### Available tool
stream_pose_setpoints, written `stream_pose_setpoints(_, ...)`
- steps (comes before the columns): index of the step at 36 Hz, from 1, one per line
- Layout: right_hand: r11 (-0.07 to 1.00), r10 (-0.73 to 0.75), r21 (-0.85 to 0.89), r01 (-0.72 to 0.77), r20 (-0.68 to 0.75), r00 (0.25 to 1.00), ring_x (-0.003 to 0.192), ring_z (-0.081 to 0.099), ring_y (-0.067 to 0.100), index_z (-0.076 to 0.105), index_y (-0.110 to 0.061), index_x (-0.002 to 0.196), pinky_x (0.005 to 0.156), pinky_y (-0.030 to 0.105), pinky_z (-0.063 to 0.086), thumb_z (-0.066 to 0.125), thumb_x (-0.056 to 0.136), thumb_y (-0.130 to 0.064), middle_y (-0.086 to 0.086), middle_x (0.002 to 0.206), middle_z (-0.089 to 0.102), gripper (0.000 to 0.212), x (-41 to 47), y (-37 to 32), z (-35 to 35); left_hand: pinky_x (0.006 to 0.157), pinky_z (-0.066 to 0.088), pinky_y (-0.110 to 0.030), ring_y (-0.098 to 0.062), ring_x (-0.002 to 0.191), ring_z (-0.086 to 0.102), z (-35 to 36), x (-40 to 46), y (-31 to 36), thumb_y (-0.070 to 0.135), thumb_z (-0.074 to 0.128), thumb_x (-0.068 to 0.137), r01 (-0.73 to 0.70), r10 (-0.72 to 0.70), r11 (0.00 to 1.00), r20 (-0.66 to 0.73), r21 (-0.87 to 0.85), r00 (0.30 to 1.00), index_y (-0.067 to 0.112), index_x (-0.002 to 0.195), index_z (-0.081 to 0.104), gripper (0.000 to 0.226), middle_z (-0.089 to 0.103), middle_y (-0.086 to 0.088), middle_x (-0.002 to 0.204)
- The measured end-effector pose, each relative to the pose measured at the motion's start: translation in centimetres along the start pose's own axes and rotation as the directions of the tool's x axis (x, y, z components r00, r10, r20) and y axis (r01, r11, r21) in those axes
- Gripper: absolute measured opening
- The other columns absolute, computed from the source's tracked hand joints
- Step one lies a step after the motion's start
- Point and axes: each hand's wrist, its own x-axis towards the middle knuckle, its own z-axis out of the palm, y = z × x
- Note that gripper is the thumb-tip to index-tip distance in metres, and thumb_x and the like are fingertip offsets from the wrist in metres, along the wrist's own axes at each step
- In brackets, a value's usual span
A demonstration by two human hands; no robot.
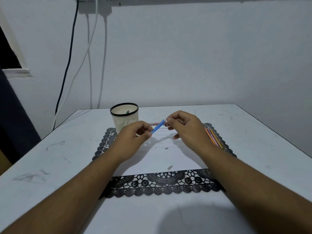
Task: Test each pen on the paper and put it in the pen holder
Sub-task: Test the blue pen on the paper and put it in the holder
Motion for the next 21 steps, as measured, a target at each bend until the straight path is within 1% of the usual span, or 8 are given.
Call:
stream_pose_setpoints(3, 0.997, 0.020, -0.082, -0.014, 0.064, 0.998, 0.081, 0.073, 0.019, 0.073, -0.016, 0.095, 0.065, 0.036, 0.060, 0.067, 0.099, -0.019, 0.002, 0.087, 0.078, 0.008, 0.5, 0.1, -0.8, 0.064, 0.043, -0.017, 0.000, 0.069, 0.055, -0.1, 0.0, 0.1, 0.013, 0.067, 0.098, 0.003, -0.003, 1.000, -0.015, 0.003, 1.000, 0.021, 0.099, 0.073, 0.010, 0.067, 0.009, 0.084)
stream_pose_setpoints(5, 0.979, 0.045, -0.201, -0.015, 0.141, 0.989, 0.072, 0.068, 0.015, 0.074, -0.019, 0.092, 0.064, 0.034, 0.057, 0.070, 0.097, -0.020, 0.002, 0.084, 0.076, 0.007, 0.8, 0.4, -1.3, 0.065, 0.044, -0.018, -0.002, 0.072, 0.057, -0.1, -0.1, 0.1, 0.013, 0.067, 0.097, 0.008, -0.008, 1.000, -0.024, 0.000, 1.000, 0.021, 0.099, 0.073, 0.010, 0.068, 0.006, 0.087)
stream_pose_setpoints(8, 0.922, 0.110, -0.387, 0.000, 0.262, 0.959, 0.065, 0.056, 0.008, 0.074, -0.025, 0.089, 0.066, 0.030, 0.048, 0.075, 0.093, -0.023, -0.004, 0.075, 0.067, 0.004, 0.9, 1.4, -1.5, 0.066, 0.045, -0.019, -0.002, 0.074, 0.058, -0.2, -0.1, 0.0, 0.014, 0.067, 0.098, 0.019, -0.019, 1.000, -0.025, 0.001, 0.999, 0.022, 0.099, 0.073, 0.010, 0.069, 0.004, 0.088)
stream_pose_setpoints(11, 0.845, 0.185, -0.534, 0.027, 0.339, 0.922, 0.067, 0.054, 0.006, 0.072, -0.029, 0.094, 0.066, 0.025, 0.044, 0.077, 0.091, -0.029, -0.009, 0.081, 0.065, 0.006, 0.6, 2.3, -0.8, 0.065, 0.046, -0.017, -0.001, 0.075, 0.058, -0.3, 0.0, -0.1, 0.015, 0.067, 0.098, 0.019, -0.019, 0.999, -0.027, 0.026, 0.999, 0.023, 0.099, 0.073, 0.011, 0.070, 0.003, 0.090)
stream_pose_setpoints(14, 0.799, 0.217, -0.598, 0.065, 0.388, 0.896, 0.074, 0.055, 0.008, 0.070, -0.029, 0.096, 0.067, 0.026, 0.043, 0.075, 0.093, -0.029, -0.009, 0.086, 0.063, 0.006, 0.4, 2.4, -0.2, 0.065, 0.047, -0.014, 0.001, 0.074, 0.058, -0.3, -0.1, -0.1, 0.014, 0.067, 0.097, 0.008, -0.007, 0.999, -0.027, 0.052, 1.000, 0.024, 0.099, 0.074, 0.012, 0.070, 0.003, 0.090)
stream_pose_setpoints(16, 0.780, 0.212, -0.620, 0.086, 0.391, 0.896, 0.078, 0.056, 0.007, 0.070, -0.026, 0.094, 0.068, 0.025, 0.042, 0.071, 0.096, -0.026, -0.012, 0.087, 0.063, 0.002, 0.3, 2.4, 0.0, 0.065, 0.046, -0.013, 0.002, 0.073, 0.058, -0.2, -0.1, -0.1, 0.014, 0.068, 0.097, 0.004, -0.003, 0.998, -0.022, 0.058, 1.000, 0.023, 0.099, 0.074, 0.012, 0.070, 0.005, 0.089)
stream_pose_setpoints(19, 0.748, 0.204, -0.653, 0.118, 0.396, 0.895, 0.079, 0.055, 0.002, 0.068, -0.023, 0.093, 0.066, 0.023, 0.040, 0.066, 0.099, -0.023, -0.016, 0.088, 0.062, 0.006, 0.2, 2.3, 0.1, 0.065, 0.045, -0.013, 0.003, 0.073, 0.057, -0.2, -0.2, -0.2, 0.014, 0.067, 0.097, 0.010, -0.009, 0.998, -0.012, 0.063, 1.000, 0.023, 0.100, 0.074, 0.011, 0.070, 0.007, 0.088)
stream_pose_setpoints(21, 0.753, 0.190, -0.648, 0.119, 0.386, 0.903, 0.081, 0.056, 0.004, 0.066, -0.024, 0.094, 0.067, 0.023, 0.041, 0.065, 0.100, -0.024, -0.014, 0.091, 0.063, 0.006, 0.3, 2.3, 0.1, 0.066, 0.046, -0.014, 0.002, 0.073, 0.057, -0.2, -0.2, -0.3, 0.015, 0.068, 0.097, 0.014, -0.013, 0.998, -0.007, 0.060, 1.000, 0.024, 0.099, 0.074, 0.011, 0.070, 0.006, 0.089)
